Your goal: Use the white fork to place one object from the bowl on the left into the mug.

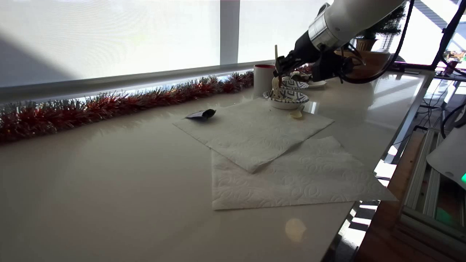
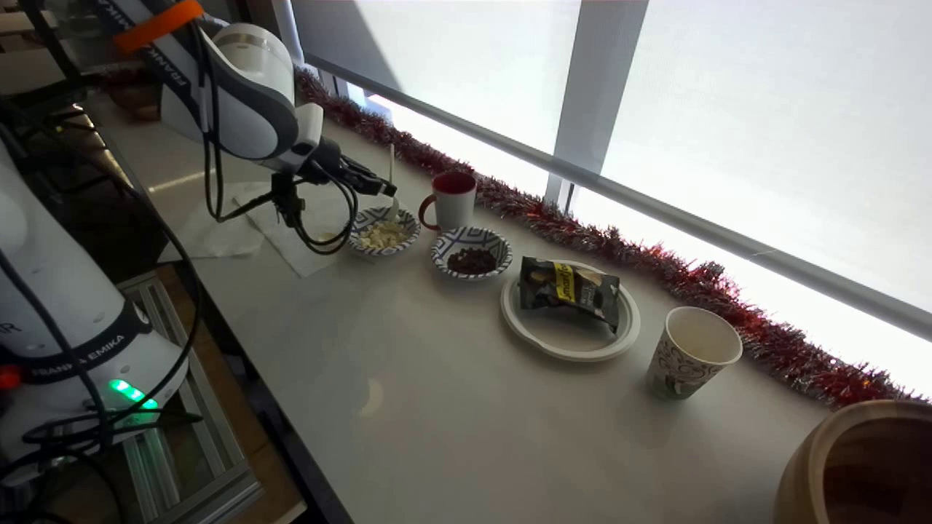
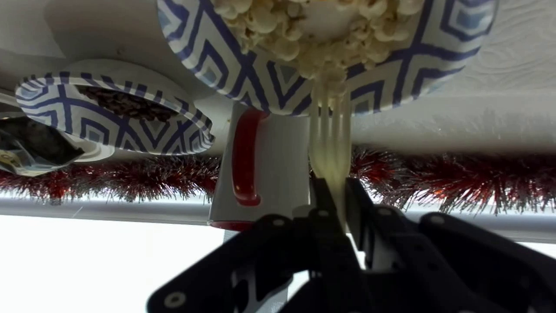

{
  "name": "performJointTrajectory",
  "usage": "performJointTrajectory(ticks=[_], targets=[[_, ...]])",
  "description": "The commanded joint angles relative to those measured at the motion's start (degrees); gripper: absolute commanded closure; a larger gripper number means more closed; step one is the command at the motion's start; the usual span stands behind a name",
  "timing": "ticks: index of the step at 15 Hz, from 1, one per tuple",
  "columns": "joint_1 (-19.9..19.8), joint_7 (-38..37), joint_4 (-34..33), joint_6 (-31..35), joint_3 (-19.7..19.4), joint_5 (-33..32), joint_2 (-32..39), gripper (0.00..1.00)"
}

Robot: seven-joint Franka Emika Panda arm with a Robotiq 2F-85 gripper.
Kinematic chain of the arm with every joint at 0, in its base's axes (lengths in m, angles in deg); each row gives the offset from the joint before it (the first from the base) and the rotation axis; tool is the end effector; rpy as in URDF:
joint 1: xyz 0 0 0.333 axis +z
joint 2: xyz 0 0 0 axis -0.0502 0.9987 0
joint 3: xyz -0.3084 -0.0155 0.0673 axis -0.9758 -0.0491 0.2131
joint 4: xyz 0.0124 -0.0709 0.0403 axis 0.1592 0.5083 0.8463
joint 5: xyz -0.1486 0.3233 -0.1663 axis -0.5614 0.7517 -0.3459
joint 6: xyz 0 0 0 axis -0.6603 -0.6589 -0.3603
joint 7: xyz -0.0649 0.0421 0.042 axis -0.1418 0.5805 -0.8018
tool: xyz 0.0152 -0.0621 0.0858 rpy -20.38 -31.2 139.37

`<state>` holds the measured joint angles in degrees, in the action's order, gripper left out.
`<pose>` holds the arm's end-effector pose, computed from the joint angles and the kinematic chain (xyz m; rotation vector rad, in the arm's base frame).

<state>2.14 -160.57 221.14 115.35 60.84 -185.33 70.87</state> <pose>0.3496 0.0532 0.2348 2.6666 -0.2013 1.3391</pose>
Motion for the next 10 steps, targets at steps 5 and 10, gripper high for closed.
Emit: performJointTrajectory(ticks=[5, 10], targets=[[1.0, 0.5, 0.7, 5.8, -1.8, 1.1, -8.4, 0.97], [0.1, 1.0, 1.0, 5.7, -2.3, 0.9, -18.4, 0.97]])
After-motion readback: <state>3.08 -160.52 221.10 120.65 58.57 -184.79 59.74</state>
